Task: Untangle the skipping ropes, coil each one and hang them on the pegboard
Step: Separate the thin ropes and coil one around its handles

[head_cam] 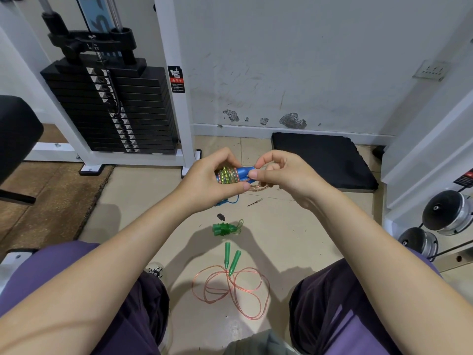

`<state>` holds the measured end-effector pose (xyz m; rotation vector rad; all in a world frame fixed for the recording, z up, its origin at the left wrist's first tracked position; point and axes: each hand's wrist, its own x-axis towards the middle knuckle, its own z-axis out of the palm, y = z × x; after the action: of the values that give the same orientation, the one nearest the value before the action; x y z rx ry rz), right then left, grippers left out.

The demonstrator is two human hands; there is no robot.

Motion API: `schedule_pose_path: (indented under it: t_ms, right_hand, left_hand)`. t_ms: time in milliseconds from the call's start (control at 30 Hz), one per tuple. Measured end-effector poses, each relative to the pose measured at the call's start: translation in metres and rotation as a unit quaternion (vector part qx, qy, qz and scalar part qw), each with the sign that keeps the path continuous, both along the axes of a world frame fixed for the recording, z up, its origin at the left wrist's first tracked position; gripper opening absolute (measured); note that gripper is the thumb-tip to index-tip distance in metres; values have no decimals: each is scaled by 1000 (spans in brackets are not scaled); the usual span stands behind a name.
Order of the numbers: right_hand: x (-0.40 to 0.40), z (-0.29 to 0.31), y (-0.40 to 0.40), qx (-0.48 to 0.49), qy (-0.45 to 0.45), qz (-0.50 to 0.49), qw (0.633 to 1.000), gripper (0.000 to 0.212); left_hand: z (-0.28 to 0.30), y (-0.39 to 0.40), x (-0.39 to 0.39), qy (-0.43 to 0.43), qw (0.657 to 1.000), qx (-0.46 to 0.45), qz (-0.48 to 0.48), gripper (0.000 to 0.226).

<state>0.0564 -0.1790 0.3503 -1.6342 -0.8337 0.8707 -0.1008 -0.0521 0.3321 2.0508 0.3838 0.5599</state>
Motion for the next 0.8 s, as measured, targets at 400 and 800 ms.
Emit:
schedule_pose_path:
  t_ms: [400,800]
  right_hand:
    - [-13,-2,0,24,36,-41,998,23]
    - [-16,-10,3,56,-63,-127,988,23]
  left_hand:
    - [-5,-1,6,7,998,-35,46,33]
    - [-7,0,5,24,999,5,42,35]
